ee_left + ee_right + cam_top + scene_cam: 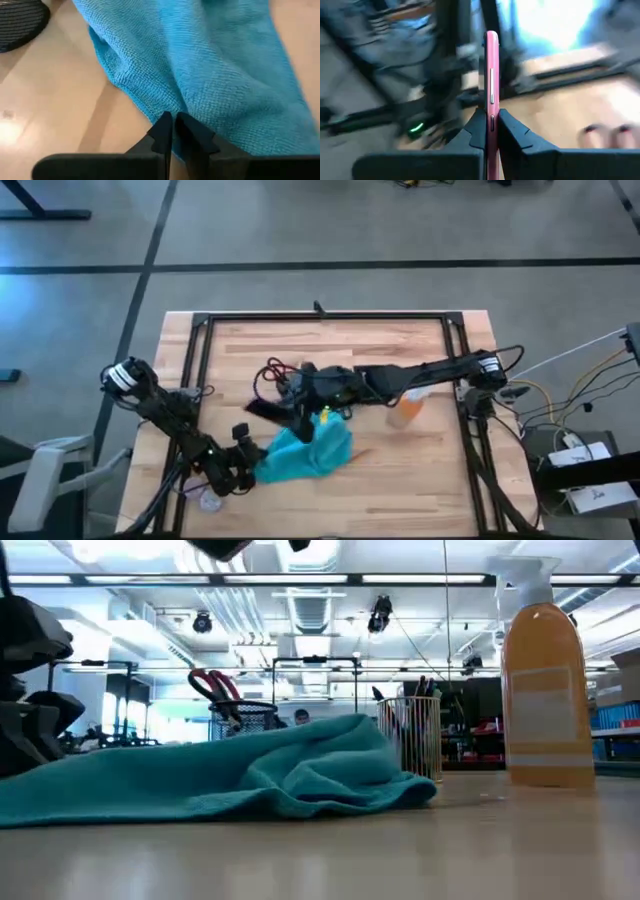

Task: Apply microfiber cloth
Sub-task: Wipe the front and back of the cellphone with the blue microfiber cloth

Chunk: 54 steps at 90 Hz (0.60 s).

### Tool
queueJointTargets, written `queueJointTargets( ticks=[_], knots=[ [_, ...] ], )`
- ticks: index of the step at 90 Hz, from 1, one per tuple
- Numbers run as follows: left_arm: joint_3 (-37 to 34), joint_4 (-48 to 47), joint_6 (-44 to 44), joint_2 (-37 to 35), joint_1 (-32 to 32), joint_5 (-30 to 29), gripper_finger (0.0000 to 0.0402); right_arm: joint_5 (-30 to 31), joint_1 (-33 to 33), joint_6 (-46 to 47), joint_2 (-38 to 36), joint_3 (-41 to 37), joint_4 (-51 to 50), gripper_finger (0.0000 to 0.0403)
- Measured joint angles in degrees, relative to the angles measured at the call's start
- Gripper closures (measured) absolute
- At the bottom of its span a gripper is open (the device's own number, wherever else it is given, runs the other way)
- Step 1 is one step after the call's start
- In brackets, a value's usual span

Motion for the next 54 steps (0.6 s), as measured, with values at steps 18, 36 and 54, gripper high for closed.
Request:
queueJointTargets(
  ticks=[18, 36, 54],
  knots=[
    [0.5, -0.2, 1.6, -0.4, -0.6, -0.4, 0.0381, -8.1, 0.8, 2.0, 3.4, -1.7, -10.0, 0.0400],
    [1.8, 0.2, 4.5, -0.3, -0.6, 0.4, 0.0381, -13.6, 1.7, 1.1, 10.7, -3.4, -9.6, 0.0400],
    [2.0, 0.3, 5.0, -0.4, -0.6, -0.1, 0.0381, -19.0, 1.4, 1.1, 14.2, -3.4, -5.4, 0.0400]
  ],
)
